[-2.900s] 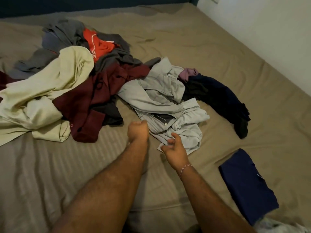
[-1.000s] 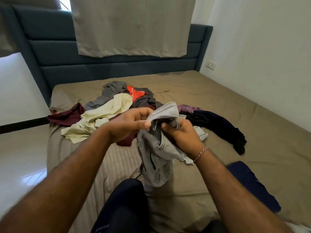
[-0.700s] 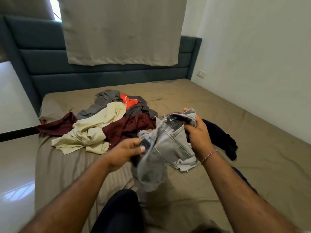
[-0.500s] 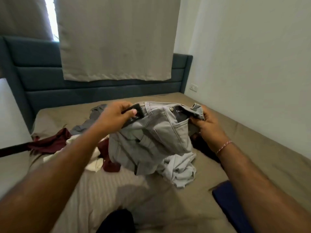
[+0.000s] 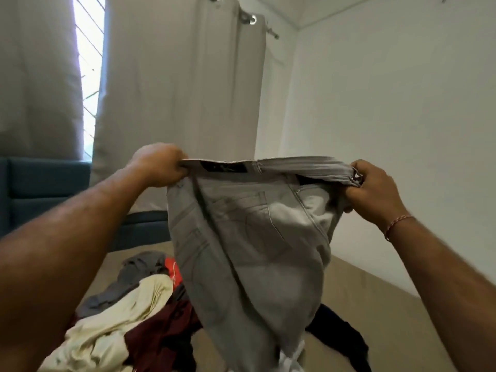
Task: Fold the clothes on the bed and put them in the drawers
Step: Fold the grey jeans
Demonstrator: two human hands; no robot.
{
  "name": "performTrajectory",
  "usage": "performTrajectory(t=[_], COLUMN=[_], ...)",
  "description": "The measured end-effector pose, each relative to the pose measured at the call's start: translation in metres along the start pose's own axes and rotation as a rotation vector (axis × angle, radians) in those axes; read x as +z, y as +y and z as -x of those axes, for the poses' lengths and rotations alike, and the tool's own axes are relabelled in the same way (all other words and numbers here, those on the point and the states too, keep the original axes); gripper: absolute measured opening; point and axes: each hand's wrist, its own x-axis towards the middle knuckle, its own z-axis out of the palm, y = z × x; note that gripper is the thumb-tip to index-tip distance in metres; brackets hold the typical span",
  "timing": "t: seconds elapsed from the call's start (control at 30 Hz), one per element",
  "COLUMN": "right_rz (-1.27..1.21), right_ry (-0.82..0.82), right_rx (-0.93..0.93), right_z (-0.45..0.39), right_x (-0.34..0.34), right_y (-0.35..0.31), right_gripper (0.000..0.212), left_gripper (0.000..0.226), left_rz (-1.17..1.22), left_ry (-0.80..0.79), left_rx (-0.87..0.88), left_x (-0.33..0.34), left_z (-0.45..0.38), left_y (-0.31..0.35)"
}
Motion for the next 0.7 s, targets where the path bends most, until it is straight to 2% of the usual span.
performTrajectory(t=[0.07,0.1,0.17,0.2,0.27,0.37,0.4,0.43,0.47,0.5,0.53,0.57,0.6,0.67,0.7], right_rz=[0.076,0.064,-0.053,-0.162,-0.456,-0.958,-1.039,-1.023,-0.881,-0.615,-0.298,-0.037,0.119,0.184,0.136], right_ry=[-0.043,-0.096,-0.182,-0.22,-0.329,-0.446,-0.459,-0.467,-0.463,-0.455,-0.457,-0.459,-0.451,-0.448,-0.457], right_rx=[-0.007,-0.009,0.014,0.032,0.057,0.062,0.049,0.021,-0.038,-0.127,-0.206,-0.256,-0.268,-0.217,-0.189], right_z=[-0.003,-0.002,0.004,0.009,0.024,0.041,0.04,0.035,0.027,0.015,0.003,-0.01,-0.02,-0.035,-0.04], right_x=[-0.008,-0.011,-0.013,-0.012,-0.003,0.013,0.013,0.009,0.002,-0.007,-0.015,-0.022,-0.028,-0.038,-0.042], right_y=[0.004,0.006,0.008,0.008,0.006,-0.002,-0.005,-0.008,-0.011,-0.013,-0.015,-0.016,-0.019,-0.023,-0.024], right_gripper=[0.007,0.014,0.029,0.028,0.017,0.035,0.036,0.035,0.031,0.026,0.021,0.017,0.015,0.013,0.016], left_gripper=[0.017,0.022,0.036,0.041,0.042,0.022,0.018,0.031,0.048,0.06,0.062,0.057,0.046,0.022,0.014], left_rz=[0.306,0.515,0.858,0.96,1.078,1.16,1.168,1.161,1.146,1.124,1.093,1.039,0.959,0.669,0.526], left_ry=[0.191,0.214,0.156,0.122,0.062,-0.048,-0.078,-0.08,-0.054,0.005,0.067,0.109,0.132,0.165,0.185], left_rx=[0.024,0.029,0.071,0.1,0.126,0.155,0.153,0.136,0.112,0.09,0.096,0.13,0.165,0.226,0.251], left_x=[-0.015,-0.022,-0.031,-0.032,-0.028,-0.022,-0.024,-0.026,-0.031,-0.04,-0.05,-0.062,-0.073,-0.094,-0.102], left_z=[-0.012,-0.015,-0.013,-0.011,-0.005,0.004,0.007,0.01,0.012,0.012,0.011,0.006,0.001,-0.013,-0.02], left_y=[-0.003,-0.003,-0.002,-0.004,-0.013,-0.031,-0.037,-0.042,-0.048,-0.052,-0.055,-0.057,-0.057,-0.05,-0.046])
